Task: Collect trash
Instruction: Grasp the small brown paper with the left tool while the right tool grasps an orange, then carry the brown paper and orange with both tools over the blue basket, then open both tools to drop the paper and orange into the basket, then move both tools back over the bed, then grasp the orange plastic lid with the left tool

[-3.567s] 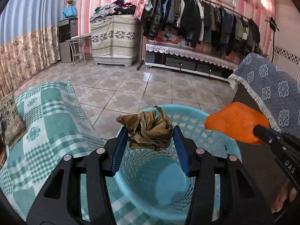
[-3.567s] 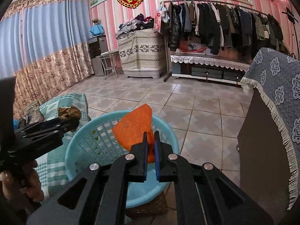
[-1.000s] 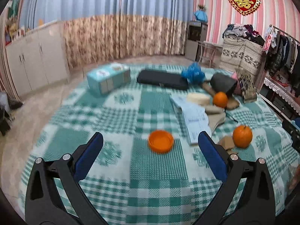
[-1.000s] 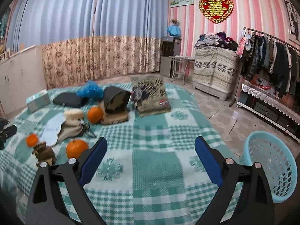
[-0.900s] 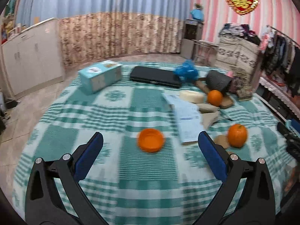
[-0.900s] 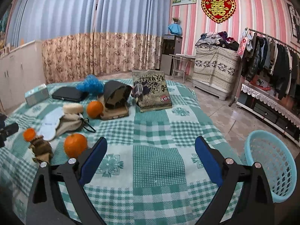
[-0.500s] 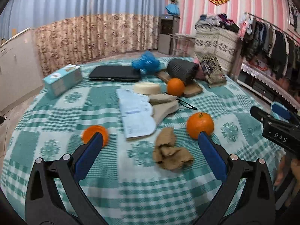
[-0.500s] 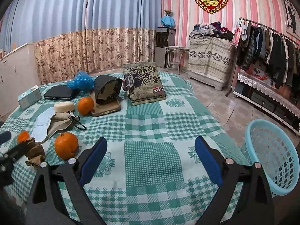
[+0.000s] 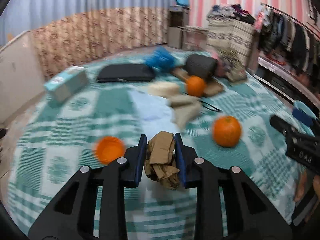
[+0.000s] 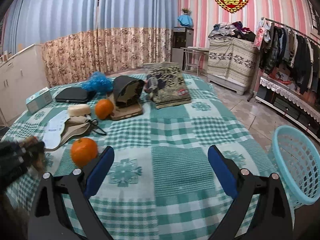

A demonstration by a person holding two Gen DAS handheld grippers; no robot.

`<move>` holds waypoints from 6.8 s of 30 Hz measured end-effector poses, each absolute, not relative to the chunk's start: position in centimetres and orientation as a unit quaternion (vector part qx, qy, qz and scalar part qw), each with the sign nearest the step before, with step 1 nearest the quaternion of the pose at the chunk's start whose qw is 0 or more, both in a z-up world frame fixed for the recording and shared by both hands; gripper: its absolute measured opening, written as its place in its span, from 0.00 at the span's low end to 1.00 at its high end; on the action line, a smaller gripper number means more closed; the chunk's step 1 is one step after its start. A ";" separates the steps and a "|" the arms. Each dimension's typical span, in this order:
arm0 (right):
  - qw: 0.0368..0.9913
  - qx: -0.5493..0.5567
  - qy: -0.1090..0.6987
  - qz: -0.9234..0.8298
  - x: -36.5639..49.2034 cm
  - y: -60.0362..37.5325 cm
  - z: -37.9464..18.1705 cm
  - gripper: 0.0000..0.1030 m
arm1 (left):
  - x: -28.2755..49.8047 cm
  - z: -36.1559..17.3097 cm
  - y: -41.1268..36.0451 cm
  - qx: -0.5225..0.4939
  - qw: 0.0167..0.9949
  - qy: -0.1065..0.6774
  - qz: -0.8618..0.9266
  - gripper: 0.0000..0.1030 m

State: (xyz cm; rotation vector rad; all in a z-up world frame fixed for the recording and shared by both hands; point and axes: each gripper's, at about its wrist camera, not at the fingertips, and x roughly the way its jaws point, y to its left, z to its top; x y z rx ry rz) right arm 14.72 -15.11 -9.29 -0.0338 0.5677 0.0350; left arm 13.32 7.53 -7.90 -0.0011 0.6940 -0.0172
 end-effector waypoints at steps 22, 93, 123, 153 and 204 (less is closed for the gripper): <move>0.924 -0.068 0.353 0.135 17.4 -6.8 -11.9 0.46 | 13.6 -6.9 15.7 -0.051 0.938 0.328 0.101 0.26; 0.929 0.121 0.278 -0.213 6.8 -51.2 -7.2 0.33 | 21.3 -3.3 -35.0 0.092 0.907 0.280 -0.301 0.89; 0.955 0.081 0.223 -0.179 10.2 -39.3 -3.5 0.91 | 16.8 1.4 -15.4 0.032 0.954 0.237 -0.182 0.95; 0.968 0.006 0.250 0.022 13.2 -16.7 -7.8 0.91 | 9.1 -6.2 13.7 -0.036 0.945 0.312 0.093 0.95; 0.898 -0.051 0.401 0.175 22.9 3.5 -12.2 0.64 | 13.5 -7.8 22.5 -0.087 0.920 0.350 0.156 0.38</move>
